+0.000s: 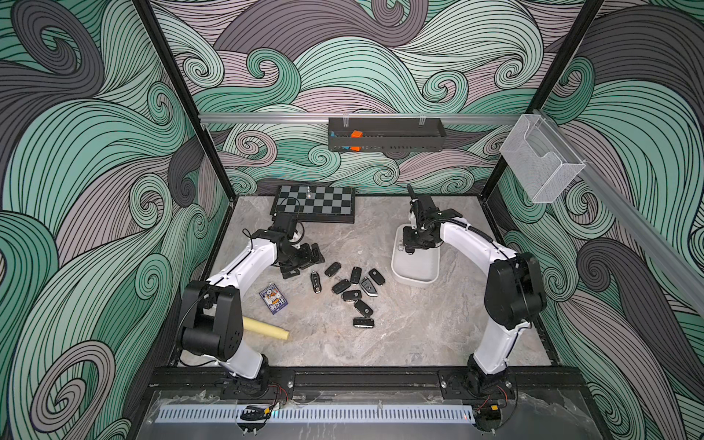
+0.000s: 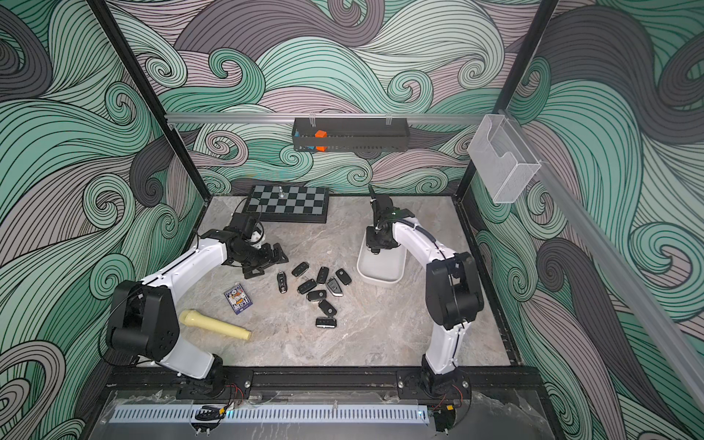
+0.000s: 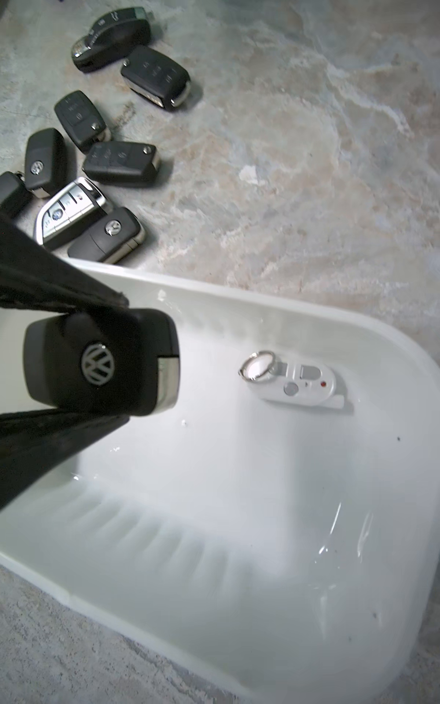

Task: Place the car key into the storage box
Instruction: Place the car key in the storage box.

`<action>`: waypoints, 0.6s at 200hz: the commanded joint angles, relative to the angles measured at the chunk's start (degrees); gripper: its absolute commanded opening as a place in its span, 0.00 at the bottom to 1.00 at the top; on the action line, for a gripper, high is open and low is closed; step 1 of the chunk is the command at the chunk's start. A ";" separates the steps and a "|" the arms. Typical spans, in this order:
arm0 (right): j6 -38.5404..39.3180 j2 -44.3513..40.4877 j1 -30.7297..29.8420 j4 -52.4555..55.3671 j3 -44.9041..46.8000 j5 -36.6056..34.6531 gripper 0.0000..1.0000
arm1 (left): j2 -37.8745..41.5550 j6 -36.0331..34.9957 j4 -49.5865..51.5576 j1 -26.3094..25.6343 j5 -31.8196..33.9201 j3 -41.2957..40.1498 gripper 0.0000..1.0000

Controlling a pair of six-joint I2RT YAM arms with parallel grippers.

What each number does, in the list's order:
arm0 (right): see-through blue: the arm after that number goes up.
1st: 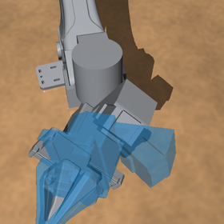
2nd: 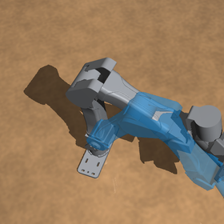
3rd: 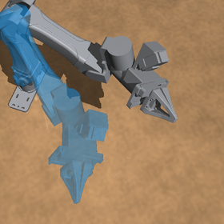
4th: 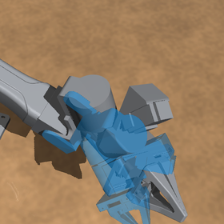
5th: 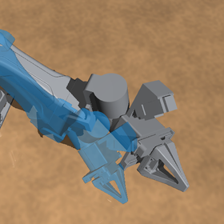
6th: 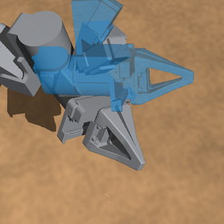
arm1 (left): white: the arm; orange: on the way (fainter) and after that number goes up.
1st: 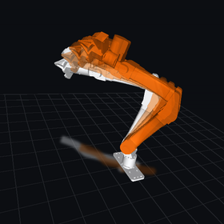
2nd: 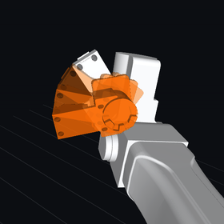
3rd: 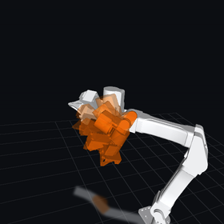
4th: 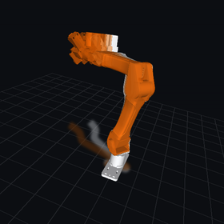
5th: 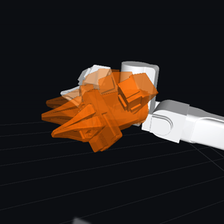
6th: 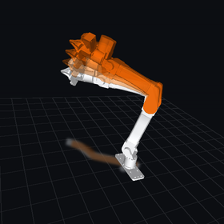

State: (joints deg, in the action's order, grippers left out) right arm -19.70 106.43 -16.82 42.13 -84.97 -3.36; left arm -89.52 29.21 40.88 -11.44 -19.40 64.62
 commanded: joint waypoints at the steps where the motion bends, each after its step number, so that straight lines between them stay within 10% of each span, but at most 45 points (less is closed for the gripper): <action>1: -2.45 2.42 2.01 0.77 -2.58 1.15 0.24 | 0.53 1.64 -1.16 -0.42 1.89 -0.53 0.99; 120: -5.49 15.36 4.43 2.79 -11.98 -1.98 0.27 | 0.25 0.26 1.04 -0.42 3.22 0.53 0.99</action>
State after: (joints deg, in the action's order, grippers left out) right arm -23.53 120.79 -12.88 43.35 -95.02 -3.57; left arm -89.49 30.46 40.32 -11.44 -17.08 63.33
